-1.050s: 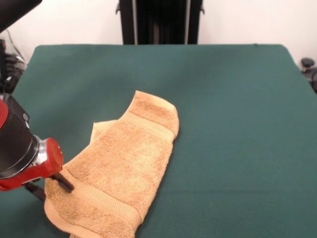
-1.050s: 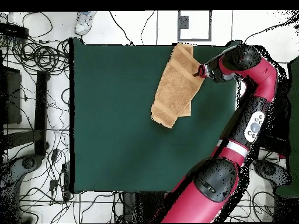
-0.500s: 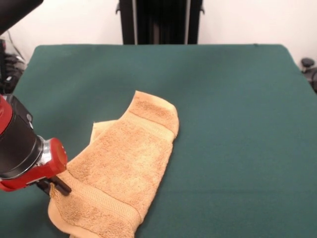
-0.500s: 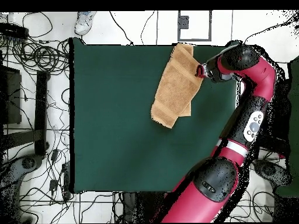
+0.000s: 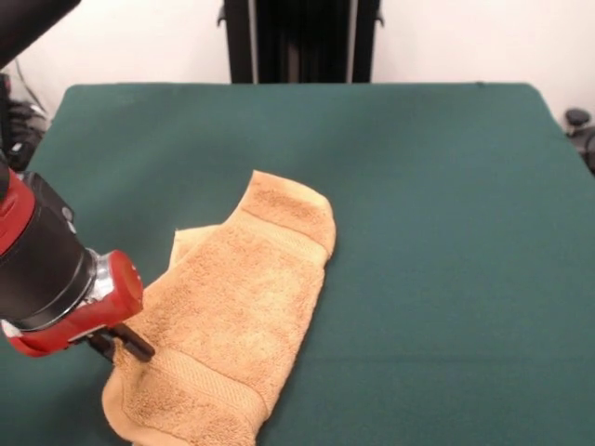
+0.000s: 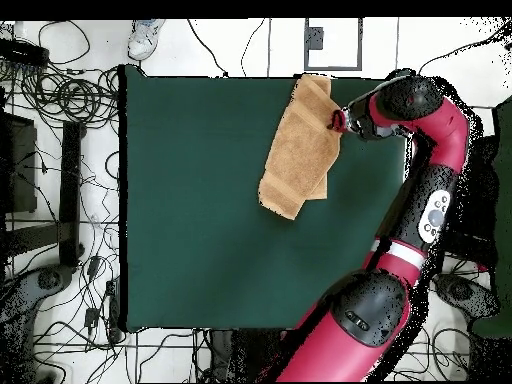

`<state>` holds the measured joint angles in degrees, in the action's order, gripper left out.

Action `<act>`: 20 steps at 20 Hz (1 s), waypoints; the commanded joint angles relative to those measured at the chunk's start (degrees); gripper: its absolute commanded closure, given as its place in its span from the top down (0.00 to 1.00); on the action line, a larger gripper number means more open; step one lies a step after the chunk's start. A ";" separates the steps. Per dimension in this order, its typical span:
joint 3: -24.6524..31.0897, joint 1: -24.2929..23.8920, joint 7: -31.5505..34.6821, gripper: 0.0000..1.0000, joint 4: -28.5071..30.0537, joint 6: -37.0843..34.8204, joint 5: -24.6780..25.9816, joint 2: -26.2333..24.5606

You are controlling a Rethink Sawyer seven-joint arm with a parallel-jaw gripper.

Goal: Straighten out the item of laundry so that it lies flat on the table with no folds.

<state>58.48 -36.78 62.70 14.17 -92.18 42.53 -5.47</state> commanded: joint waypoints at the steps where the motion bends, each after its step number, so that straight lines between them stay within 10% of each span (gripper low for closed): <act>1: -10.77 3.41 17.39 0.00 22.50 16.02 -7.85 6.82; 5: -14.23 3.01 25.74 0.00 31.60 22.48 -11.38 10.88; 20: -17.26 3.89 25.76 0.00 31.24 22.96 -19.90 8.77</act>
<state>45.05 -35.91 72.93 35.09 -70.89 26.37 3.96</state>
